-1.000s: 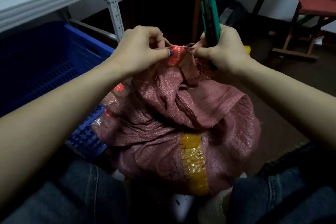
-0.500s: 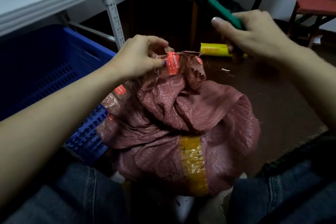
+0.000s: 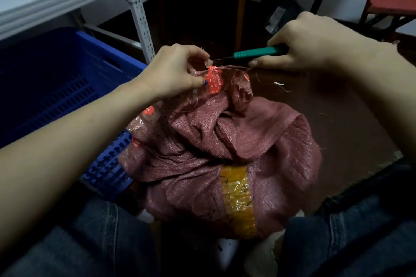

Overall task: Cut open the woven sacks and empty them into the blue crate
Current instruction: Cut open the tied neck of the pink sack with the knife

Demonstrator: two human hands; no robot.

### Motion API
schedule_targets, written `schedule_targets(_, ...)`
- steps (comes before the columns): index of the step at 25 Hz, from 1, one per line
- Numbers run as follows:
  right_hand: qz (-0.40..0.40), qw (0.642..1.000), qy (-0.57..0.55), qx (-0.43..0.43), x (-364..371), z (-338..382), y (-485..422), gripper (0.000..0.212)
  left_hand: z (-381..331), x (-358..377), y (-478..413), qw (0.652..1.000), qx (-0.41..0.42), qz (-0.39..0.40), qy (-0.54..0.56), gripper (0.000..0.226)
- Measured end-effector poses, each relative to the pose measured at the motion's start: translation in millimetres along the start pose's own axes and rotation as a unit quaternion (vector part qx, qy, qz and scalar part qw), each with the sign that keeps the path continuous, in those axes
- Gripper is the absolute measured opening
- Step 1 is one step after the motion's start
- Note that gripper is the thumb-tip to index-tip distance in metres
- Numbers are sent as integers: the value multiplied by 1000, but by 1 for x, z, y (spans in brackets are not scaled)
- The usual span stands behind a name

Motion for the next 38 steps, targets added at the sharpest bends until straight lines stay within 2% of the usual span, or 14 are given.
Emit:
schedule_targets(8, -16, 998, 57, 17, 7, 6, -3, 63, -4, 0, 1, 999, 20, 11, -43, 48)
schedule_targets(14, -33, 998, 53, 29, 8, 8, -3, 63, -2, -3, 1, 999, 13, 12, -48, 43)
schedule_targets(20, -32, 997, 70, 21, 9, 13, -4, 60, -4, -2, 0, 998, 21, 17, -61, 47)
schedule_targets(31, 1, 989, 138, 45, 20, 44, -10, 56, -4, 2, -1, 994, 21, 36, -100, 52)
schedule_targets(38, 43, 988, 100, 113, 11, 42, 1, 60, -3, 0, -5, 995, 13, 32, -96, 57)
Point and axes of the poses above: each hand's wrist, its own y-axis away from the middle knuckle, its own x-axis out of the palm, z = x × y, the point moved 2 cm from there along -y, towards the middle knuckle, and after that the axes turned 9 degrees about -y, right-handed, at the moved point
